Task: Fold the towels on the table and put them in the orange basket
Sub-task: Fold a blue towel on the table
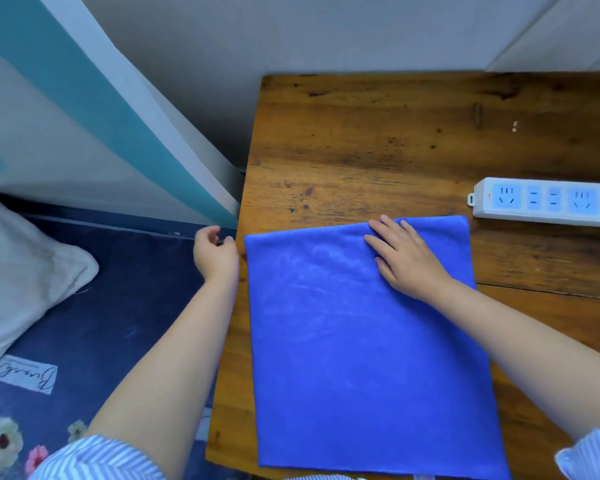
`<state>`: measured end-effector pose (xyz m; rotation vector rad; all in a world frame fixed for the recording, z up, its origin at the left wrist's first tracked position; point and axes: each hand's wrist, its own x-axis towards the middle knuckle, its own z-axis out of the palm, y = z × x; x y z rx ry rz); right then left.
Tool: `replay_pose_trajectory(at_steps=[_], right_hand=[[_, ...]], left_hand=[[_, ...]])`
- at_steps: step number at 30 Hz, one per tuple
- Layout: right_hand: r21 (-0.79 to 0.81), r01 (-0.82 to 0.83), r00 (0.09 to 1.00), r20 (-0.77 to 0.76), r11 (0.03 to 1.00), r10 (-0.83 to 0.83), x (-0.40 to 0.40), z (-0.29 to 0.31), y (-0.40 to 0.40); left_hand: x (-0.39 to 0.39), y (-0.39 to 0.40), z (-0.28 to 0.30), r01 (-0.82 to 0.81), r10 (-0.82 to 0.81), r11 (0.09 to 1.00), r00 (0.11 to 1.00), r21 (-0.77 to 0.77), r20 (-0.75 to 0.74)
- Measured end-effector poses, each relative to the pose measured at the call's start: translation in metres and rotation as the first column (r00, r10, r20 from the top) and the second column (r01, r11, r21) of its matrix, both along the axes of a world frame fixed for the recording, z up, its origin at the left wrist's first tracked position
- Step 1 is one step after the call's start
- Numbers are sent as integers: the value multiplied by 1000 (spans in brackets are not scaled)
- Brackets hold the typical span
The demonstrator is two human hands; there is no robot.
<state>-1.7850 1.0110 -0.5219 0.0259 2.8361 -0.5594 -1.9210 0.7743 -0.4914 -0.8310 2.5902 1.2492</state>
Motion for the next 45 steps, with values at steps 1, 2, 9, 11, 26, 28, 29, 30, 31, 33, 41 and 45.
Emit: replay_pose_trajectory(at_steps=[1, 2, 9, 11, 26, 28, 29, 30, 31, 33, 41, 45], right_hand=[[14, -13, 1000, -10, 1000, 13, 3, 1, 2], [37, -16, 999, -27, 999, 17, 6, 1, 1], [124, 7, 995, 101, 992, -20, 8, -12, 6], [152, 65, 989, 123, 986, -84, 10, -15, 17], [285, 263, 957, 43, 922, -286, 3, 26, 64], [262, 280, 956, 11, 924, -293, 3, 32, 65], [246, 285, 957, -13, 926, -291, 8, 35, 64], [229, 285, 958, -47, 931, -281, 15, 41, 62], [216, 288, 958, -76, 933, -278, 23, 45, 60], [192, 303, 949, -148, 934, -277, 44, 56, 55], [176, 297, 933, -261, 939, -246, 146, 87, 17], [231, 306, 937, -243, 924, -249, 192, 84, -5]], left_hand=[[6, 2, -1, 198, -209, 969, 976, -146, -67], [15, 7, -2, 387, -431, 882, 893, -270, -129], [47, 29, -45, 901, -890, 160, 308, -404, 336], [40, 20, -54, 894, -856, 172, 344, -414, 386], [11, -3, -13, 754, -828, 196, 470, -626, 306], [13, -7, -5, 756, -843, 210, 461, -620, 276], [18, -10, -1, 756, -847, 215, 459, -618, 268], [25, -14, 6, 754, -852, 217, 456, -620, 256], [32, -19, 10, 759, -855, 215, 451, -614, 258], [49, -32, 20, 778, -868, 222, 432, -587, 245], [139, -95, 44, 842, -927, 76, 257, -534, 273], [176, -114, 45, 838, -942, 31, 206, -545, 263]])
